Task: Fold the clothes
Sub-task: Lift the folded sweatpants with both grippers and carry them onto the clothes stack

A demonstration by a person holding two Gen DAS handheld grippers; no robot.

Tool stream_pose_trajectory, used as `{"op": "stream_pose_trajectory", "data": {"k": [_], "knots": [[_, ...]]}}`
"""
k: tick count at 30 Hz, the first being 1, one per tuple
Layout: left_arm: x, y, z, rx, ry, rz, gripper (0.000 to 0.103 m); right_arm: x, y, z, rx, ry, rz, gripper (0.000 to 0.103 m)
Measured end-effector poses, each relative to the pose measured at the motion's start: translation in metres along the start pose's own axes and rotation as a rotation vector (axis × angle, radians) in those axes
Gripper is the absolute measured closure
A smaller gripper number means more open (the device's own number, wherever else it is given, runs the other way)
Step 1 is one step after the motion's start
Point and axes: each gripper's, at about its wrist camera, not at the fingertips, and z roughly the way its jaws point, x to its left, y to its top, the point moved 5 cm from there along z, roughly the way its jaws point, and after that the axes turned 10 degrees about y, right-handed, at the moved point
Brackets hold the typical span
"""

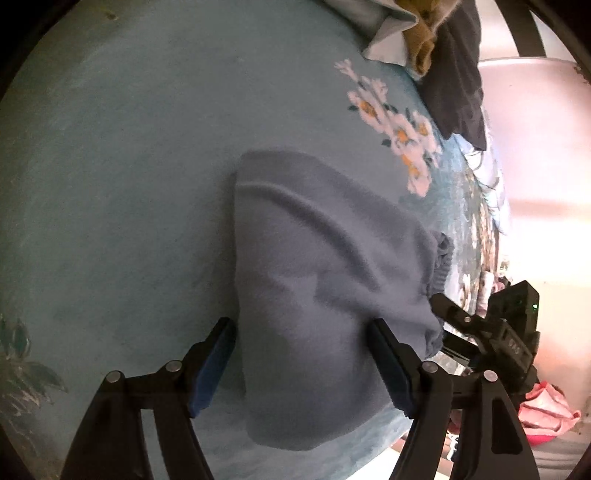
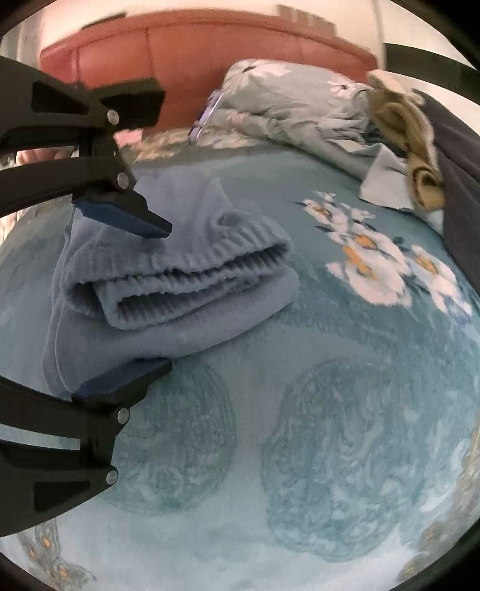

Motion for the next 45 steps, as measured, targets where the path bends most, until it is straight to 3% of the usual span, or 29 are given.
{"op": "stream_pose_trajectory", "data": {"k": [3, 5, 6, 8, 10, 15, 22, 26, 31, 36, 45], "knots": [[0.001, -0.001, -0.004, -0.009, -0.017, -0.015, 0.031, -0.004, -0.001, 0.000, 0.007, -0.023, 0.028, 0.061], [0.000, 0.000, -0.004, -0.012, -0.012, -0.025, 0.052, -0.002, -0.002, -0.001, 0.007, -0.014, 0.040, 0.068], [-0.001, 0.001, -0.004, -0.015, -0.007, -0.027, 0.053, -0.001, -0.003, -0.001, 0.007, -0.012, 0.042, 0.071], [-0.006, 0.000, -0.007, -0.026, -0.007, -0.025, 0.063, 0.007, -0.003, -0.004, 0.005, -0.014, 0.029, 0.073], [-0.012, -0.001, -0.014, -0.035, -0.006, -0.021, 0.065, 0.013, -0.003, -0.009, -0.003, 0.002, 0.032, 0.074], [-0.030, -0.016, -0.044, -0.060, -0.038, 0.005, 0.066, 0.030, -0.007, -0.035, -0.032, 0.043, 0.027, 0.075], [-0.100, -0.039, -0.061, -0.076, -0.018, 0.140, 0.066, 0.030, -0.021, -0.100, -0.058, 0.063, 0.005, 0.075], [-0.169, -0.050, -0.042, -0.080, -0.021, 0.244, 0.066, 0.010, -0.020, -0.156, -0.092, 0.045, -0.007, 0.075], [-0.283, -0.073, -0.004, -0.085, -0.043, 0.358, 0.066, -0.037, 0.003, -0.255, -0.160, 0.002, -0.050, 0.075], [-0.408, -0.103, 0.044, -0.088, -0.100, 0.386, 0.066, -0.100, 0.037, -0.373, -0.192, -0.020, -0.100, 0.075], [-0.644, -0.148, 0.125, -0.057, -0.229, 0.497, 0.066, -0.197, 0.098, -0.599, -0.253, -0.163, -0.176, 0.074]]}}
